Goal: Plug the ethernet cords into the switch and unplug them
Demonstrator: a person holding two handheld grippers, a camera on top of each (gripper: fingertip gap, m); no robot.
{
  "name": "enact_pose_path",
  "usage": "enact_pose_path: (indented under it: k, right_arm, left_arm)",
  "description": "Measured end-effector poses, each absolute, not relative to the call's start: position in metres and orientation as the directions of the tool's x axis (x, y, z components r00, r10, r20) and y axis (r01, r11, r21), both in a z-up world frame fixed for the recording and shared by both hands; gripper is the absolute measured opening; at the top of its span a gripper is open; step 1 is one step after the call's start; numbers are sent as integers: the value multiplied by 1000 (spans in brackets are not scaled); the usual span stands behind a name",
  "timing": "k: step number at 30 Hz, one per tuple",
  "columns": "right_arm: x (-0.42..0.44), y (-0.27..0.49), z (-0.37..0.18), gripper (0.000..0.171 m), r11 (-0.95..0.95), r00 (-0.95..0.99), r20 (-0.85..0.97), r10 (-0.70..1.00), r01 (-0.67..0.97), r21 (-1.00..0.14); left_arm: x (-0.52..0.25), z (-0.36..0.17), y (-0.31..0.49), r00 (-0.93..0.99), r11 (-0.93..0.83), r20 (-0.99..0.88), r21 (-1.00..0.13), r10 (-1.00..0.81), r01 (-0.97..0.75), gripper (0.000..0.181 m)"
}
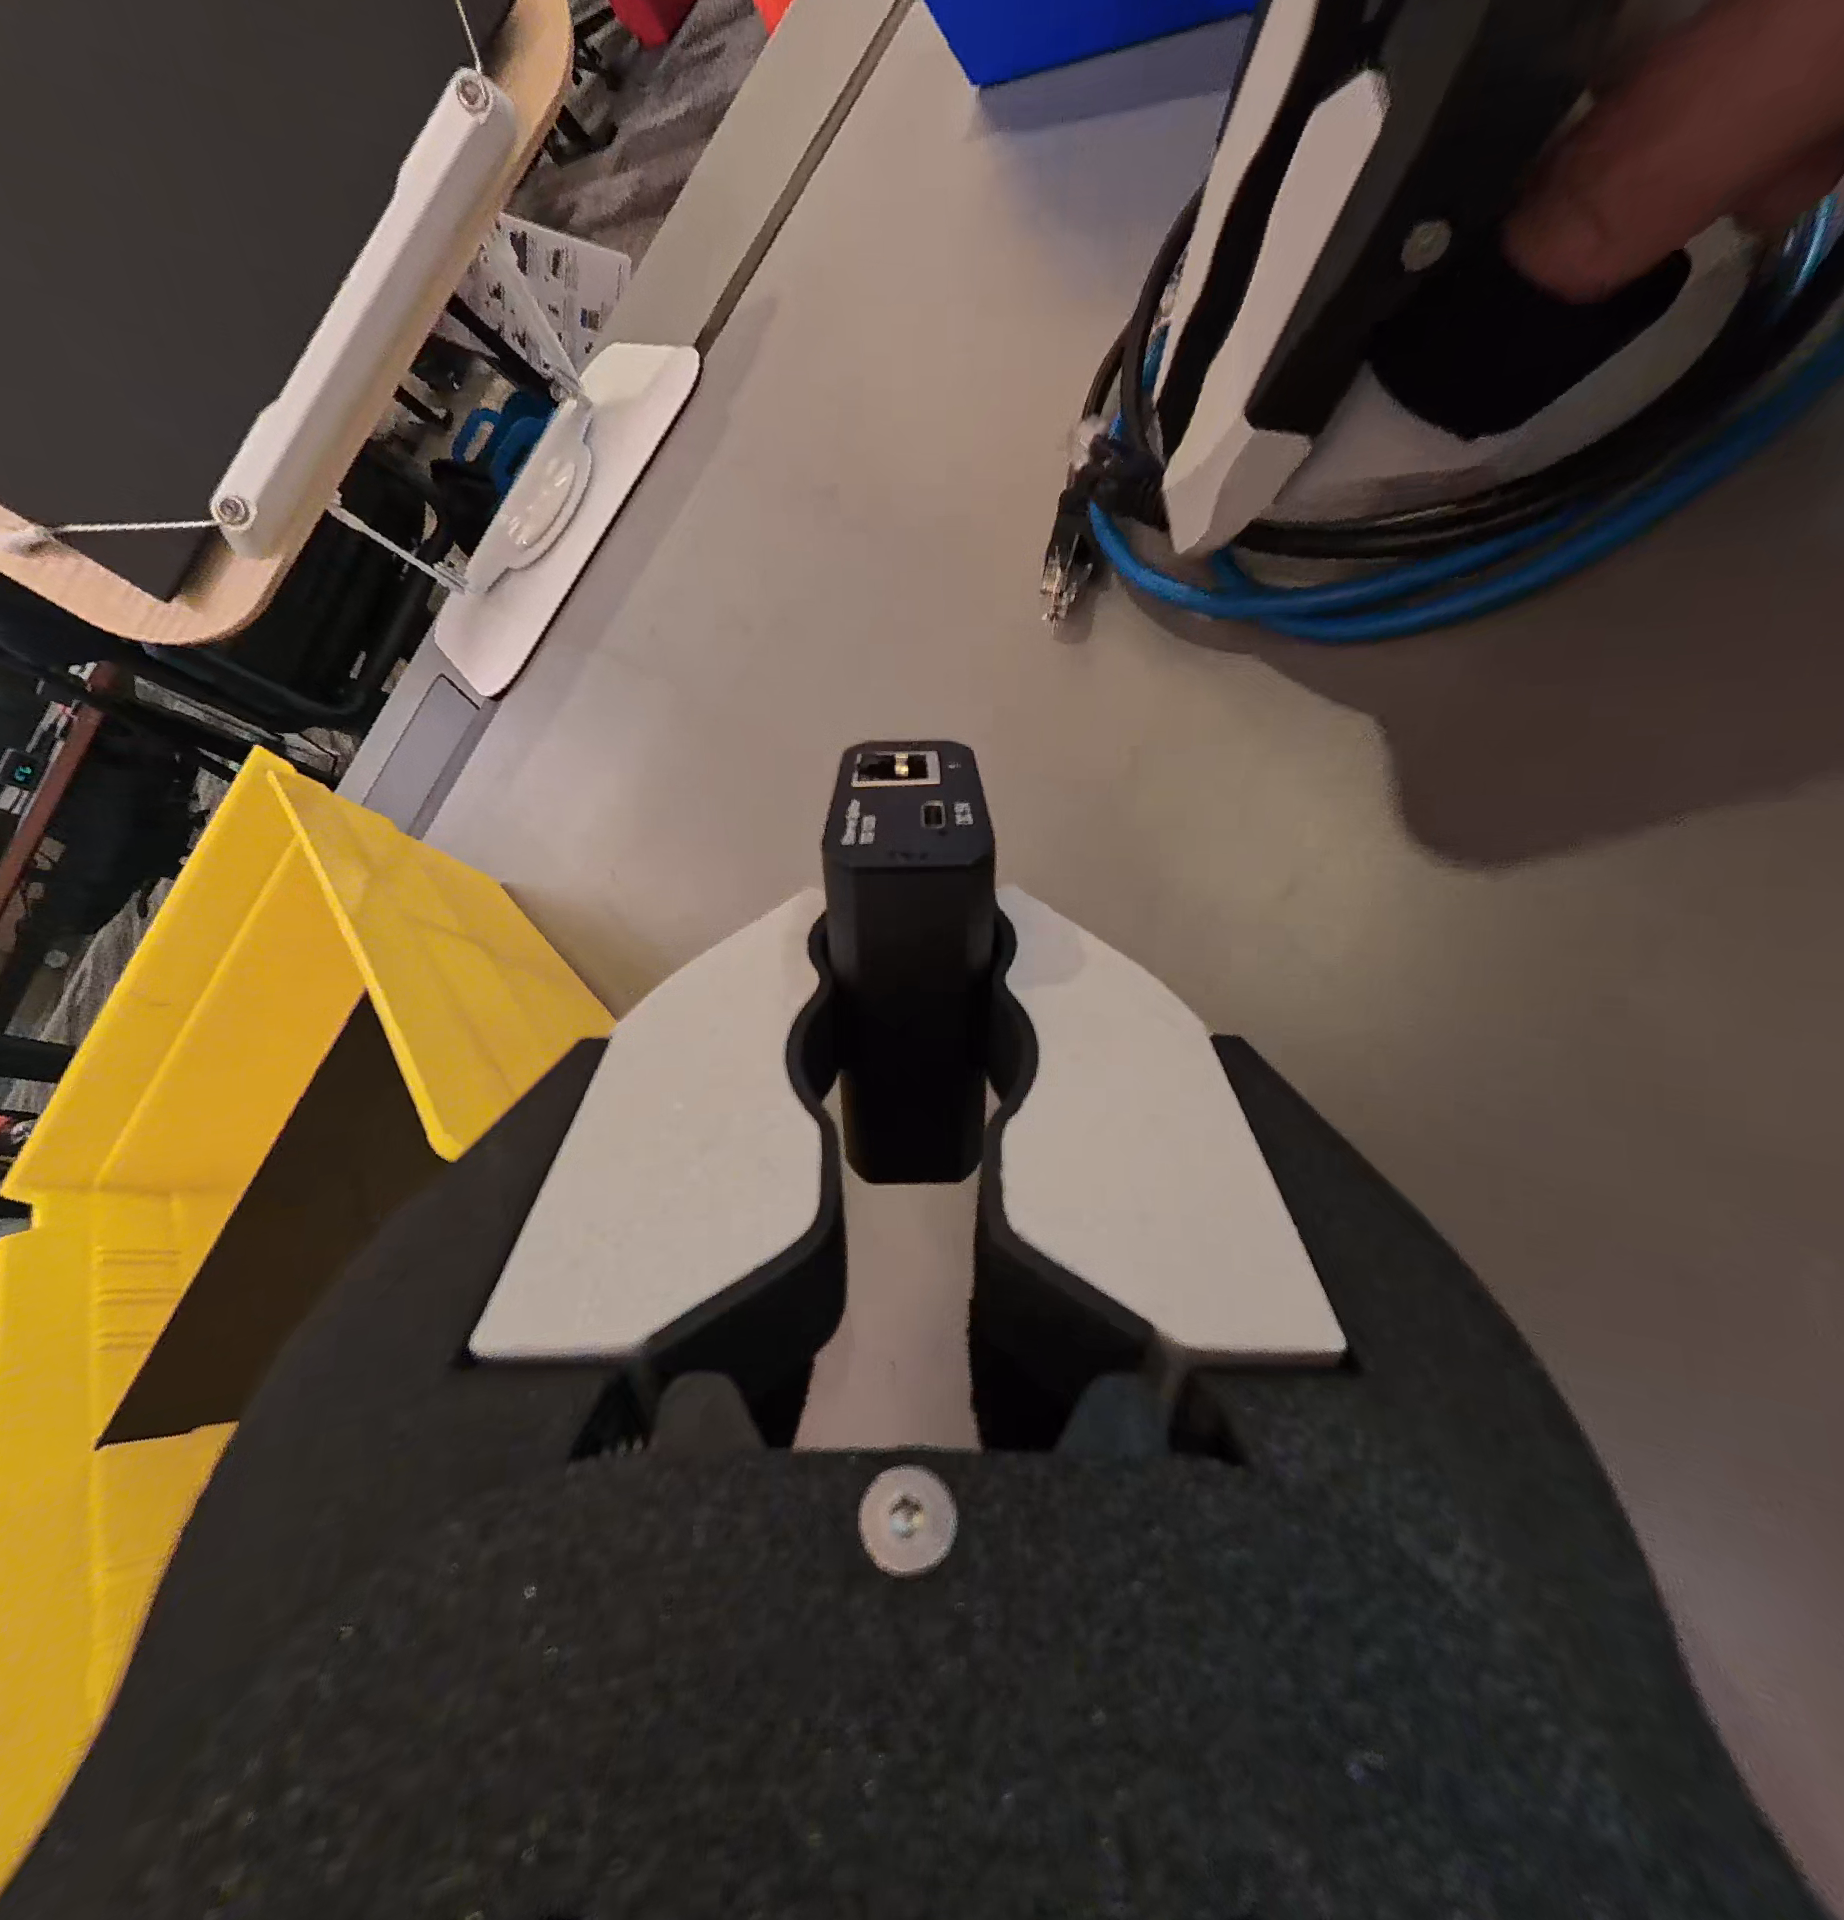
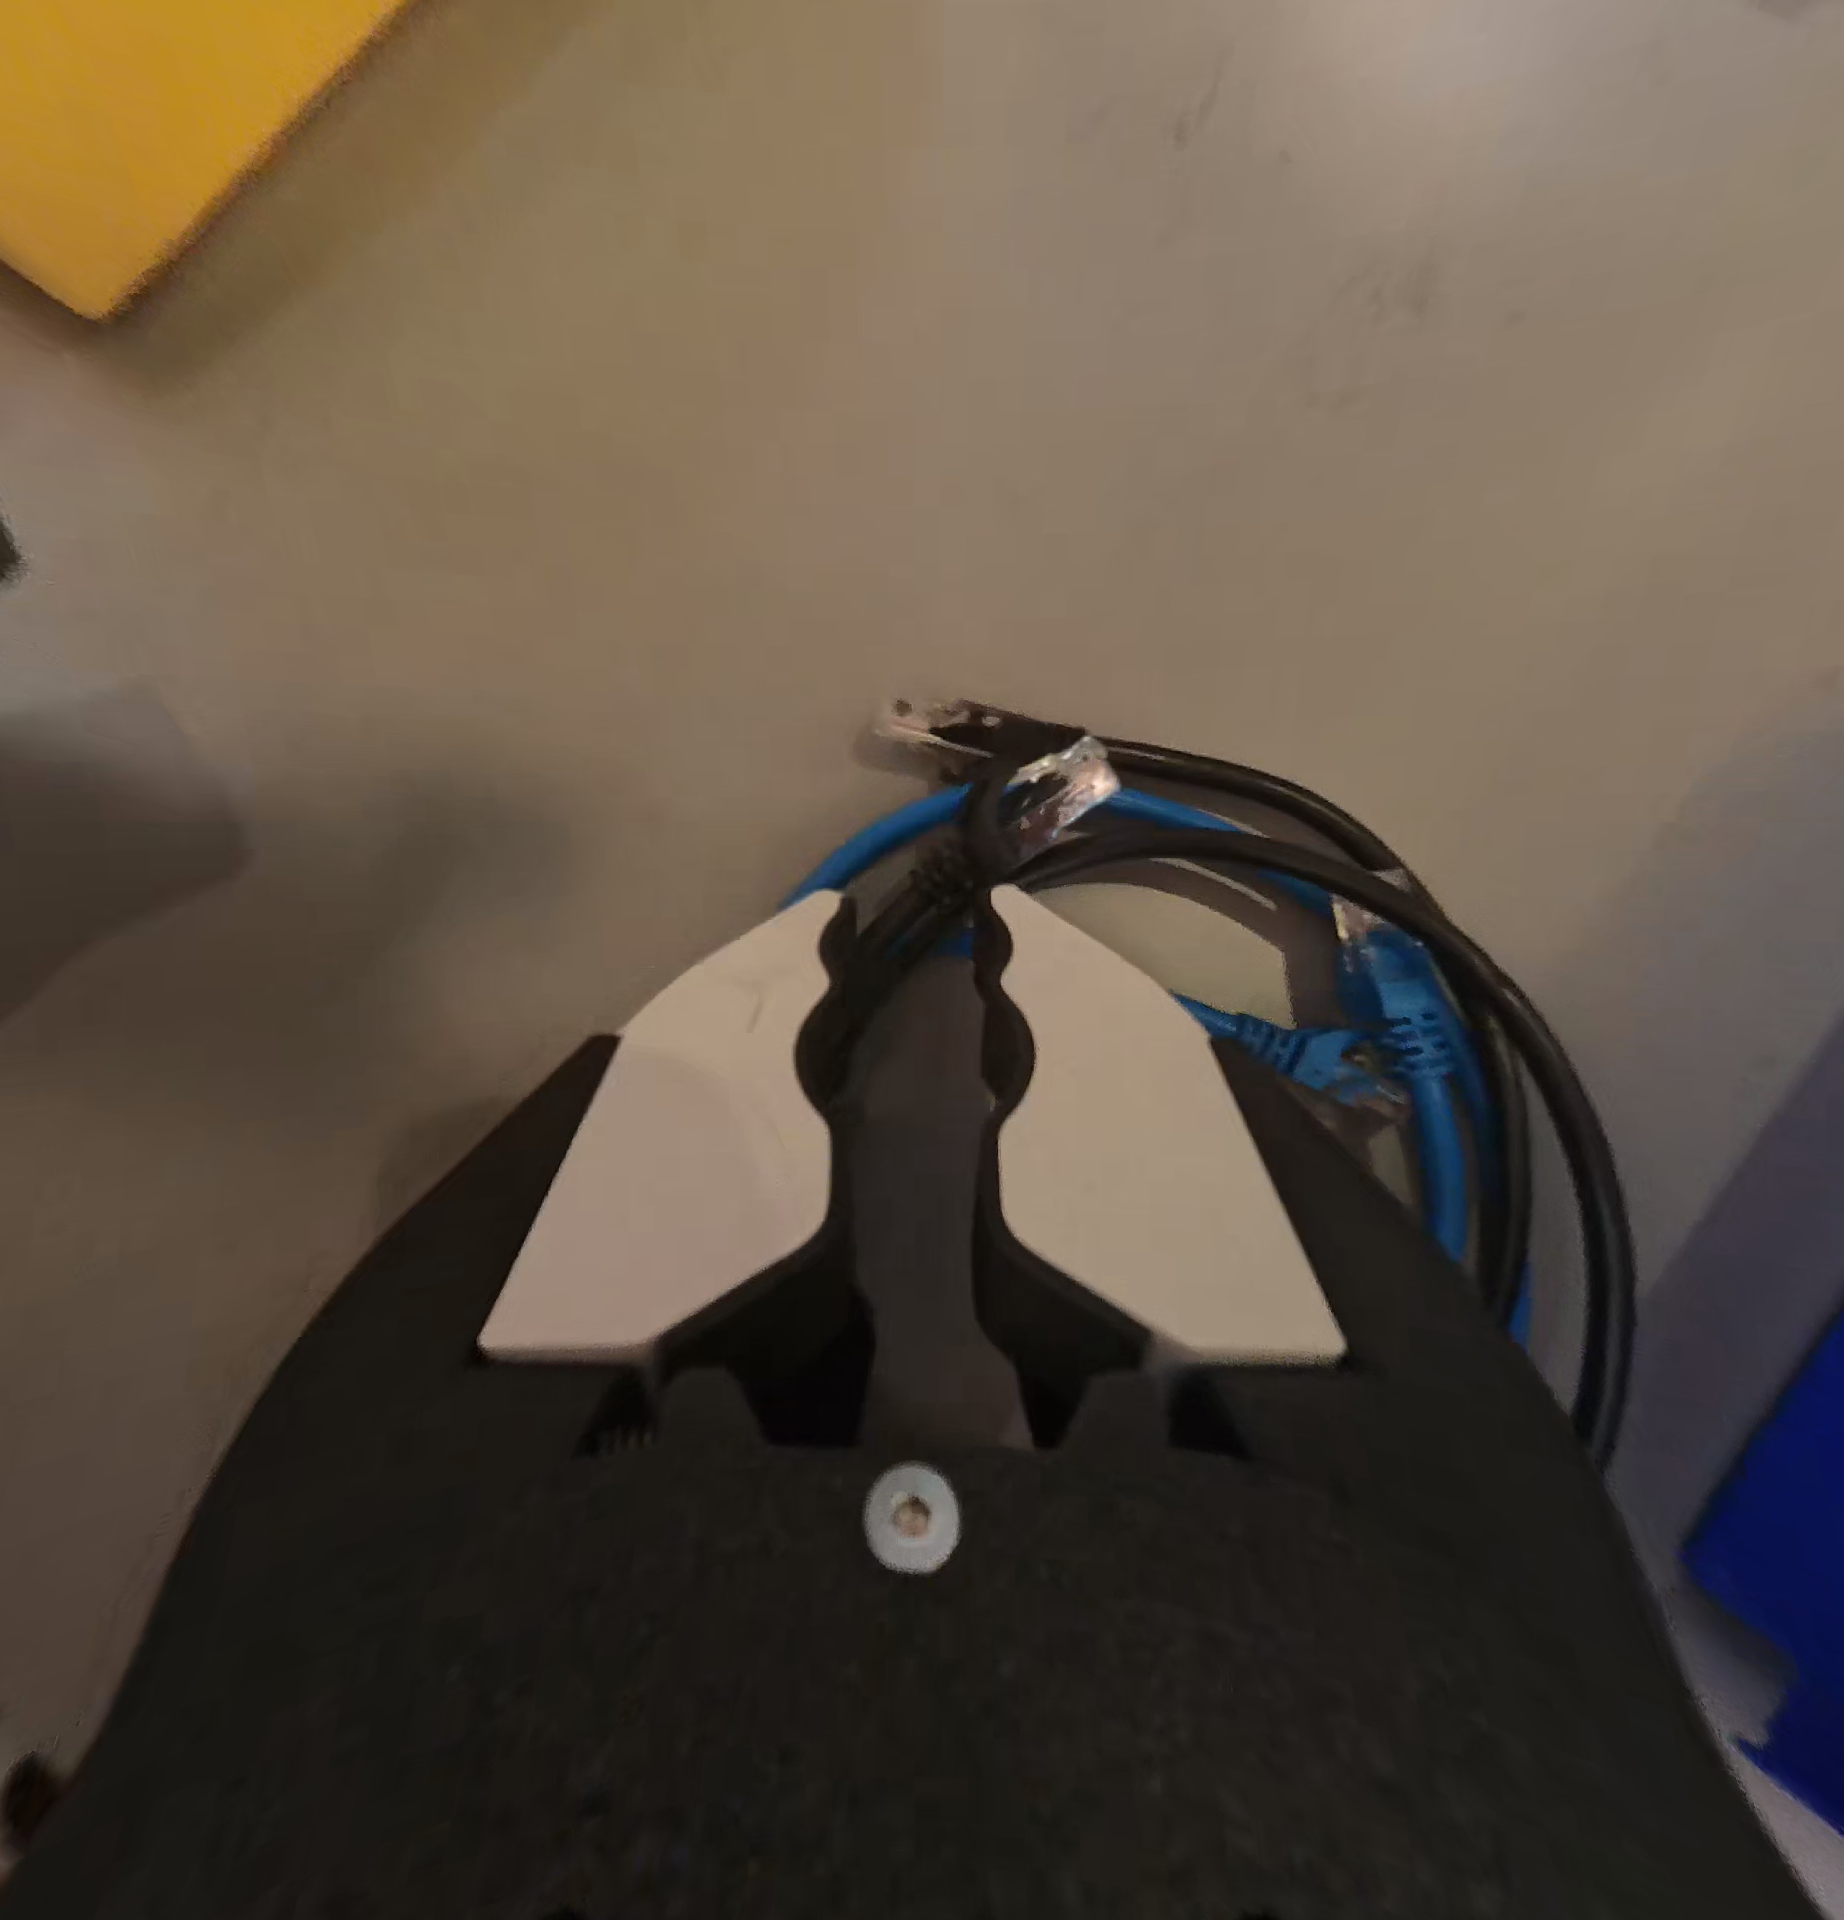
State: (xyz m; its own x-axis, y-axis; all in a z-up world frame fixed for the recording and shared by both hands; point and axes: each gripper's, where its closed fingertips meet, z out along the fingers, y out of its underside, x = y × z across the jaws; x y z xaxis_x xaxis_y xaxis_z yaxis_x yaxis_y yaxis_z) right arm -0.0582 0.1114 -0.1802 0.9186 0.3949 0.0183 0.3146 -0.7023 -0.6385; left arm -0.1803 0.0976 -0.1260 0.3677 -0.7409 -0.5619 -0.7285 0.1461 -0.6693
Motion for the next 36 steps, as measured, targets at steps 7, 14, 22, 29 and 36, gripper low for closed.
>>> enact_pose_path:
  k: [7, 14, 22, 29, 36]
  right_arm:
    - [-52, 113, -186, 12, -695, 901, 127, 414, 403, -595]
    - [-40, 115, -134, 5, -604, 871, 197, 449, 459, -651]
    - [-89, 75, -85, 4, -650, 696, -280, 661, 345, -678]
    - [-95, 52, -153, 5, -711, 569, -436, 698, 474, -520]
    - [-89, 49, -144, 23, -391, 582, 40, 812, 593, -704]
  left_arm:
    - [-179, -131, 96, 357, 138, -550, -665, -755, -734, 23]
    - [-179, -132, 95, 345, 150, -565, -652, -749, -743, 23]
    - [-179, -122, 94, 365, 169, -570, -677, -736, -717, 23]
    - [-184, -122, 97, 345, 199, -599, -658, -723, -727, 24]
    - [-180, -127, 95, 321, 205, -613, -632, -721, -747, 23]
